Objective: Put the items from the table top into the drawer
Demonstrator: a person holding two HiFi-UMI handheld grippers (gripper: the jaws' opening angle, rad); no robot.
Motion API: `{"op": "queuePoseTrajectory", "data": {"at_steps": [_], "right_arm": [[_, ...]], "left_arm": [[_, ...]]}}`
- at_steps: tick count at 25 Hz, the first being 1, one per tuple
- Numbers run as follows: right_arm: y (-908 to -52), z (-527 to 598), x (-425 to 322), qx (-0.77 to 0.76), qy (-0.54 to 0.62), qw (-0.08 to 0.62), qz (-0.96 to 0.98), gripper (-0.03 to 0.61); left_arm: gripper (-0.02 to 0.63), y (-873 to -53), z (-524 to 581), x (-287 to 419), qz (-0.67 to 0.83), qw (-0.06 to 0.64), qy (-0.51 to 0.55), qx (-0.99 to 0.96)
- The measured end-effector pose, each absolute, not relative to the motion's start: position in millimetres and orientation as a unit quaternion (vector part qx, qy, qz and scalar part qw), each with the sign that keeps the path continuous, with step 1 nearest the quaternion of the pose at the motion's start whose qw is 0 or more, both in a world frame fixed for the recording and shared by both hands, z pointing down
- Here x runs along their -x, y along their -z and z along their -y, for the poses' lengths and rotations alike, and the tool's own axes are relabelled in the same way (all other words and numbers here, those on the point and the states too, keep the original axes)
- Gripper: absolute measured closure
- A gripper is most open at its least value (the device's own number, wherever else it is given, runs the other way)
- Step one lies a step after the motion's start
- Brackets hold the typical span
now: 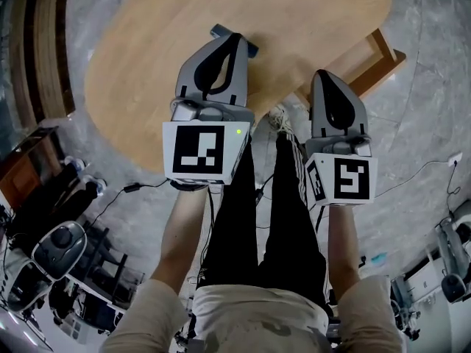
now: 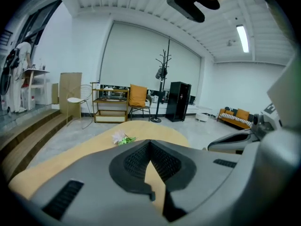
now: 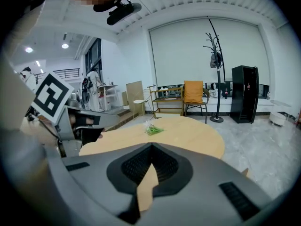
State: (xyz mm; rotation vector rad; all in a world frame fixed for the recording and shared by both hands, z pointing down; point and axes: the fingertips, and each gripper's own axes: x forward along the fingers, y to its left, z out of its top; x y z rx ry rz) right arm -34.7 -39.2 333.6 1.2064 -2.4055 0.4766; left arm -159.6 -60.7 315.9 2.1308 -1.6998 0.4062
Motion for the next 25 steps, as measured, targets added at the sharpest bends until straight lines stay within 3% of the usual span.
{"op": "queuePoseTrajectory", "data": {"at_steps": [4,5,7,14,25], "right_arm": [[-350,26,27,-0.431,-0.183,0.221,0.855,0.572],[-352,25,27,-0.430,-0.184,0.224,0.855,0.572],[-355,22,26,-0.427,-0.186,0.227,0.856,0.572],[-363,7,34,-0.408,-0.195,0.237,0.860,0.573],[-371,-11,53,-0.372,-0.216,0.236,0.871,0.572]], "left_arm": [[0.606,-351,72,158,0.525,0.106,-0.262,-0.803],[0.574,-365,72,154,0.483,0.078,-0.308,-0.816],[0.382,-393,68,145,0.372,0.046,-0.387,-0.843],[0.376,-467,31,152,0.005,-0.060,-0.592,-0.803],[0.383,-519,30,176,-0.160,-0.097,-0.689,-0.700]]}}
